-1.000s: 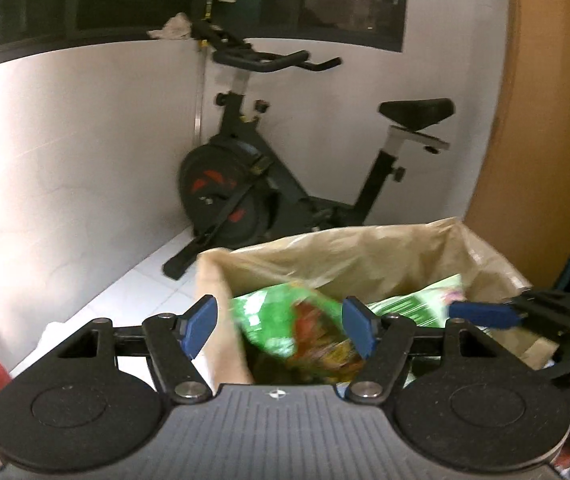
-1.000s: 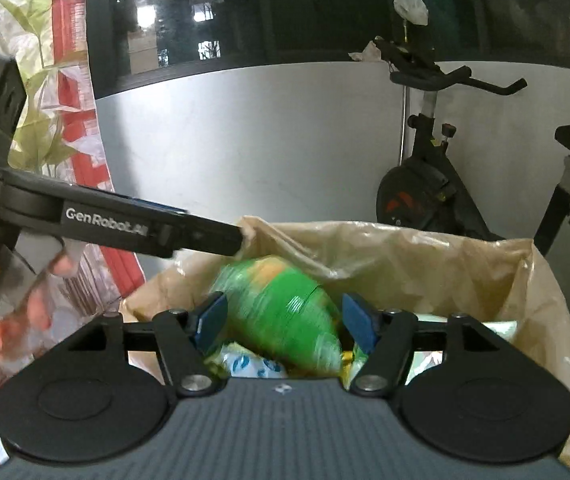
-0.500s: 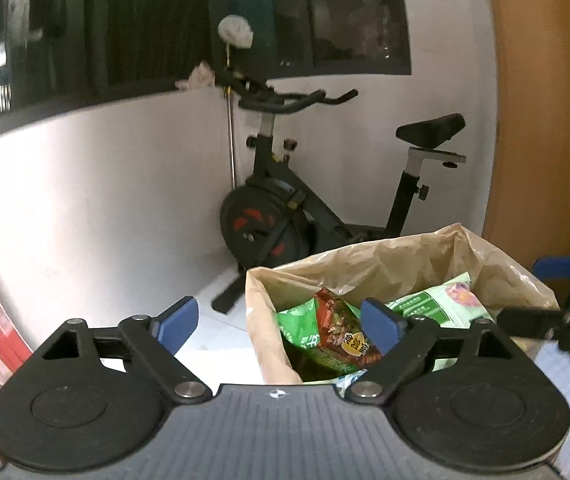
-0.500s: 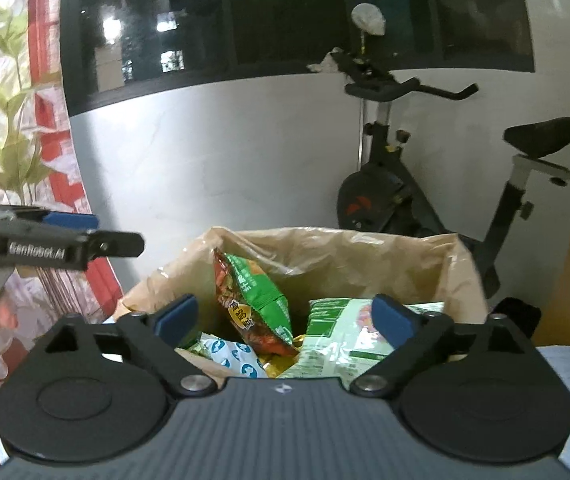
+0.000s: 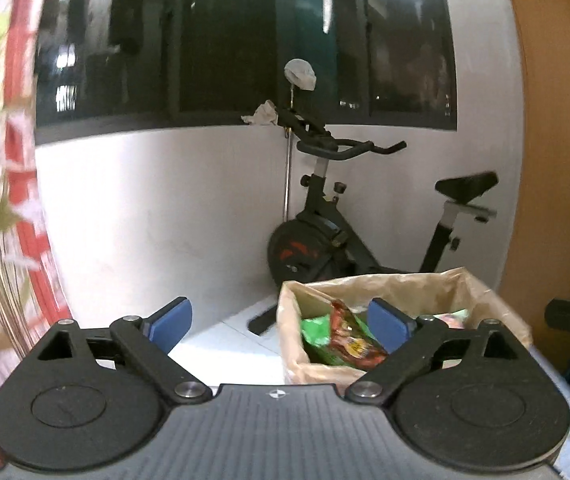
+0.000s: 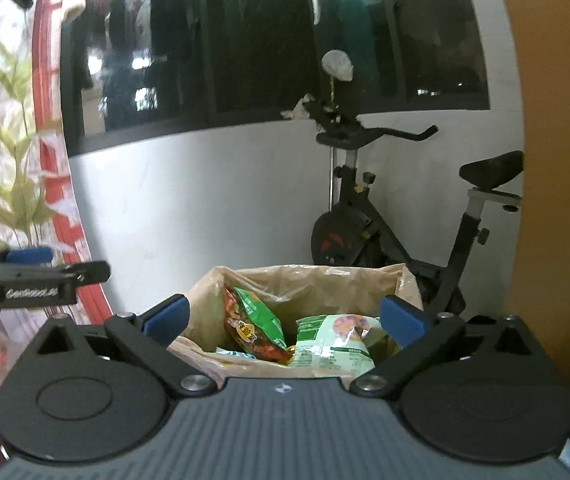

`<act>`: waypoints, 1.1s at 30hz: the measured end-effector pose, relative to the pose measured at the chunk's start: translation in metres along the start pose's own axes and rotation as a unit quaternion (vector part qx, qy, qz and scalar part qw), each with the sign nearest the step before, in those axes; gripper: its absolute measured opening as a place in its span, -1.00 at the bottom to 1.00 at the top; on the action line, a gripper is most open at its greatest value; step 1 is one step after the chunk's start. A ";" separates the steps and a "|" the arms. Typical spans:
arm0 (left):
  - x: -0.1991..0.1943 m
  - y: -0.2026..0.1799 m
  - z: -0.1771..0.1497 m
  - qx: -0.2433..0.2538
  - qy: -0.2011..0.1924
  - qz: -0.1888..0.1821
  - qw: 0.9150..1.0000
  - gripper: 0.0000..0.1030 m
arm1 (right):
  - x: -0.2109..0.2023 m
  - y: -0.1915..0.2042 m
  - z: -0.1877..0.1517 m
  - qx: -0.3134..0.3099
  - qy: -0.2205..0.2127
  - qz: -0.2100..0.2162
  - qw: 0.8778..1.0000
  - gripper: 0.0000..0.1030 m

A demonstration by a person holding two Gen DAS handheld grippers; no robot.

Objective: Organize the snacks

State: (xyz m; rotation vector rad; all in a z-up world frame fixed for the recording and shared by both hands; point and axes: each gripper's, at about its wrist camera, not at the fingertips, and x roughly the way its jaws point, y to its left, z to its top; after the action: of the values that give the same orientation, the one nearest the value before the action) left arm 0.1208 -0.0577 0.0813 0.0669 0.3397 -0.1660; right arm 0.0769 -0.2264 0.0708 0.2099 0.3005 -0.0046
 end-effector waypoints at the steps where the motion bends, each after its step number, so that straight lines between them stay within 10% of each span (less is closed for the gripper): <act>1: -0.004 0.001 0.000 -0.005 0.001 0.002 1.000 0.86 | -0.004 0.000 0.000 0.003 0.001 -0.001 1.000 1.00; 33: -0.033 0.005 -0.004 -0.011 0.002 0.016 1.000 0.86 | -0.028 0.007 -0.005 0.002 0.005 -0.004 1.000 1.00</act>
State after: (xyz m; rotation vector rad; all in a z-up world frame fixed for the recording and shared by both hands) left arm 0.0898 -0.0478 0.0888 0.0512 0.3448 -0.1296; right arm 0.0492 -0.2192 0.0753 0.2135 0.3112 -0.0123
